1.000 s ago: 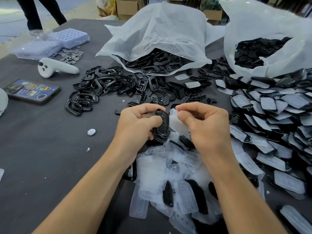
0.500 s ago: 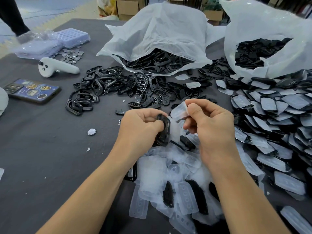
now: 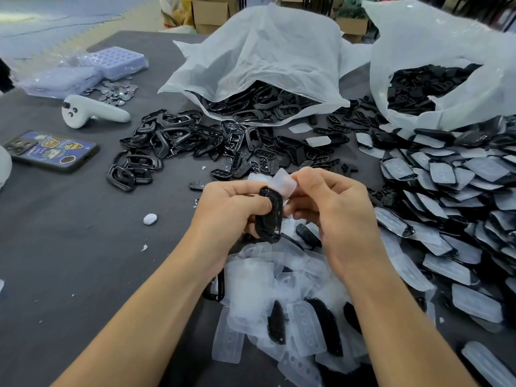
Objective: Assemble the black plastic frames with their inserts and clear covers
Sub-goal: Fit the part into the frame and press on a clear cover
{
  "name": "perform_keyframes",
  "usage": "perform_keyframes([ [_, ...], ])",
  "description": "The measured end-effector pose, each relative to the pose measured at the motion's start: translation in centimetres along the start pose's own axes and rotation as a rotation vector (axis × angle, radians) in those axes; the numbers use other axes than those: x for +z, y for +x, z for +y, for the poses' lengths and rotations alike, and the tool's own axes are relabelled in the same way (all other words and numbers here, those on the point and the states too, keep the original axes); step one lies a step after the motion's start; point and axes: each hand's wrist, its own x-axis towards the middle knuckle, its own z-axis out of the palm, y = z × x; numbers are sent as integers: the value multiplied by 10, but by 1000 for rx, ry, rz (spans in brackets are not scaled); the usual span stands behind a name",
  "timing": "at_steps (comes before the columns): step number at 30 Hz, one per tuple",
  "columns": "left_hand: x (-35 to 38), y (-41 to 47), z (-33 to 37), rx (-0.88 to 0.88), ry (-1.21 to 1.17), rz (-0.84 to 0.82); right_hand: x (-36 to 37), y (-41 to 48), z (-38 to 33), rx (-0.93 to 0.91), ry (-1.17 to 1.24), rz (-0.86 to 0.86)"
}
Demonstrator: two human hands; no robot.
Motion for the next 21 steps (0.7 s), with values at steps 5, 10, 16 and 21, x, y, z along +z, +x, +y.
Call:
perform_keyframes([
  [5,-5,1,0,113,170,68,-1,-1,0,-38,-158,16],
  [10,-5,1,0,101,150,65,3,0,1,45,-131,97],
  [16,-7,1,1,-40,-46,-70,2,0,3,40,-51,126],
  [21,-7,2,2,-11,-6,-16,0,0,4,-9,-246,99],
])
